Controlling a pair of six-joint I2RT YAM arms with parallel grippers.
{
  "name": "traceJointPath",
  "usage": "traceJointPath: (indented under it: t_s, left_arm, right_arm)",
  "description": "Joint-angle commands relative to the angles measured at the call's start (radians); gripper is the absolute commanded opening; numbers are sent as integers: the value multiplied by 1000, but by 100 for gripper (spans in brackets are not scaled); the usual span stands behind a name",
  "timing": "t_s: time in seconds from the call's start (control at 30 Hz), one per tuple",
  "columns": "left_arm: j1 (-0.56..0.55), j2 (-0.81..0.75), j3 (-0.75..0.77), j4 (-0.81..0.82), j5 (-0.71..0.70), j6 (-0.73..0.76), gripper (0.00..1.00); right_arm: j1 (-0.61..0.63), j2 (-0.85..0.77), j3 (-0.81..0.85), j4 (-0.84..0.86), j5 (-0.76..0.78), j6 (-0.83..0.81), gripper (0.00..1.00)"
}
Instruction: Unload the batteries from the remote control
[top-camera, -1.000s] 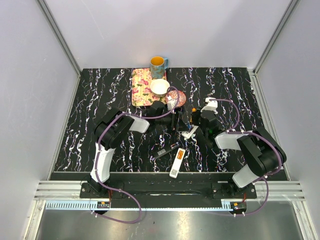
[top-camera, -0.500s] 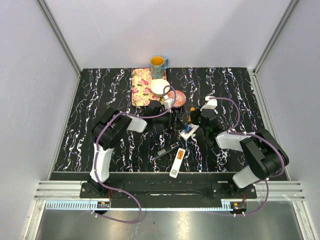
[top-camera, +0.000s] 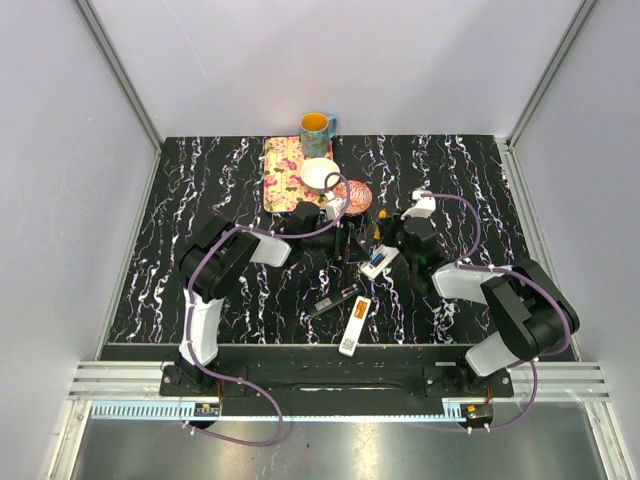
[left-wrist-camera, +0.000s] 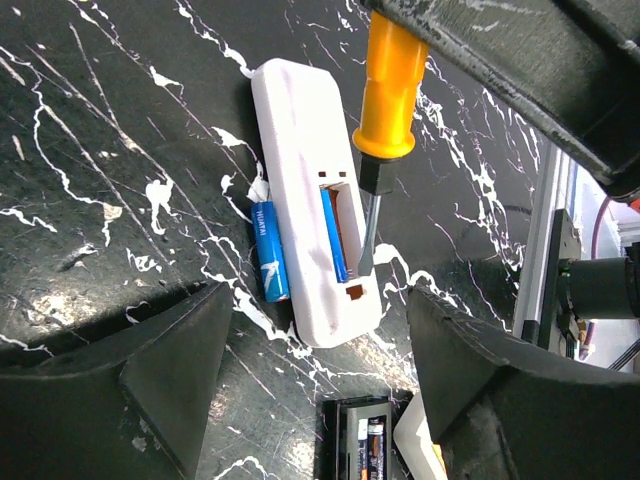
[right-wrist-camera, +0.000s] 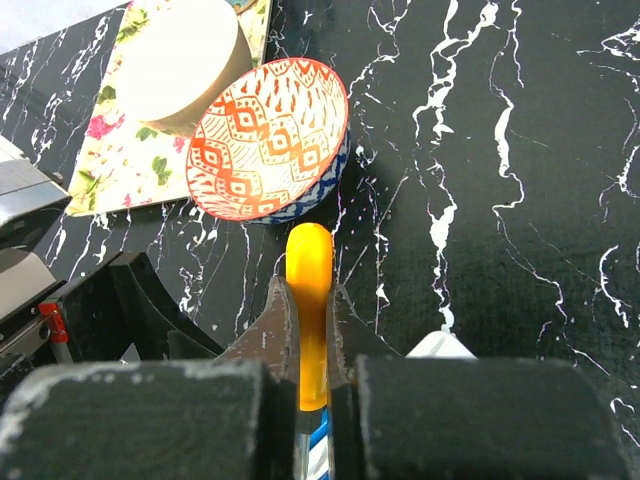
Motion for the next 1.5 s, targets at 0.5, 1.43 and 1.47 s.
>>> traceJointPath:
  t_s: [0.5,1.43,1.47]
  left_arm:
    - [-67,46,14,93,26,-25,71]
    - [-73,-36,-10,133,3,-77,71]
    - [-73,-37,-3,133,5,-80,71]
  right_arm:
    - [-37,-186,-109,64,88,-19,0]
    - [-62,-88,-141,158,88,-5,0]
    - [-62,-78,-143,164,94,-3,0]
